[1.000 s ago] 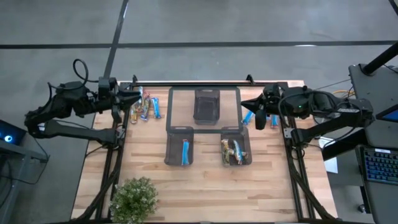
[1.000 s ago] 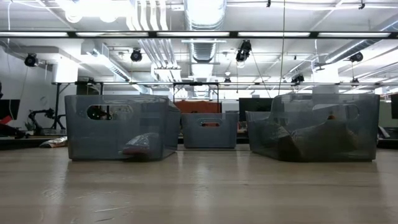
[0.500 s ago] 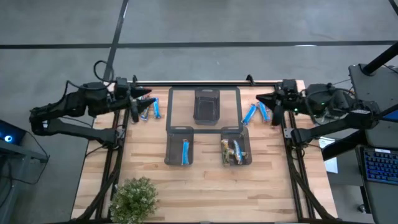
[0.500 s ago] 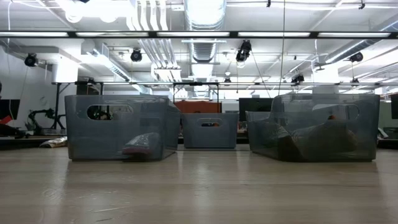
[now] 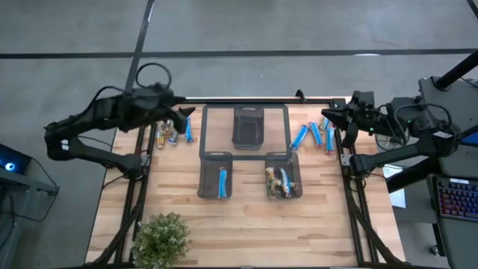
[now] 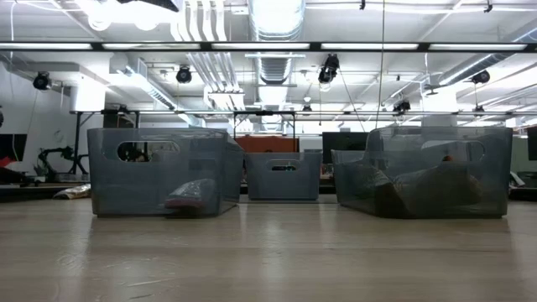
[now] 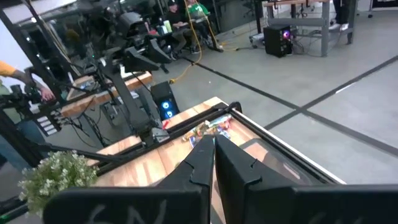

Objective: Pick and place Granola Bars by type
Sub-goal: Put the blue granola bar into the top black bin

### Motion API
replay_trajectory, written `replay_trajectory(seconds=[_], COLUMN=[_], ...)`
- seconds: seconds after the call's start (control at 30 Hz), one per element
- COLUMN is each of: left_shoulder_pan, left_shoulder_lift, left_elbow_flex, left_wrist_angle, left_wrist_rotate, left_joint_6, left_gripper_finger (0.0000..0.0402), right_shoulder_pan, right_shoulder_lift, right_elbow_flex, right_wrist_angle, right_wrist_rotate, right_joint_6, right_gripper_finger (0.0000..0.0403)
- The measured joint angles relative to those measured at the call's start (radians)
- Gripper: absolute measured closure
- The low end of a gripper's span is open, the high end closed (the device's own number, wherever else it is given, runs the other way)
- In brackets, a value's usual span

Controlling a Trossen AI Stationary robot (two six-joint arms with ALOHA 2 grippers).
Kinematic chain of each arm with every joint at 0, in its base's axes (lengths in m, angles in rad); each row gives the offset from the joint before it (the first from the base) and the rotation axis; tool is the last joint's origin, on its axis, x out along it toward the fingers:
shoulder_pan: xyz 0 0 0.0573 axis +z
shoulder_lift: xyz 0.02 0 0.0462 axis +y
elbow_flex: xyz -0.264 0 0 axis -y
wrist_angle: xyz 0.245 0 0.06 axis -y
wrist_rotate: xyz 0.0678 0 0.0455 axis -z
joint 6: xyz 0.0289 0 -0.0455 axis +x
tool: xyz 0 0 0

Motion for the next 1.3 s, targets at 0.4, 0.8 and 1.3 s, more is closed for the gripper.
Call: replay_trajectory(seconds=[0.4,0.8,1.3], left_shoulder_pan=[0.261,0.439,0.482], left_shoulder_lift=[0.158,0.328,0.543], left_elbow_flex=[0.139,0.135,0.133], left_wrist_angle=[-0.209,-0.324,-0.438], left_wrist_rotate=[0.149,0.311,0.308], left_joint_6=[-0.052,-0.134,-0.204], left_gripper_finger=[0.0166,0.0166,0.0166], right_shoulder_pan=[0.0,0.0,0.0], right_shoulder_lift=[0.002,0.001,0.001], right_elbow_flex=[-0.049,-0.124,-0.157], right_wrist_angle=[-0.018,-0.017,-0.017], right_wrist_rotate=[-0.001,-0.002,-0.002], right_joint_6=[0.034,0.14,0.159], right_gripper_finger=[0.0394,0.0394,0.0394])
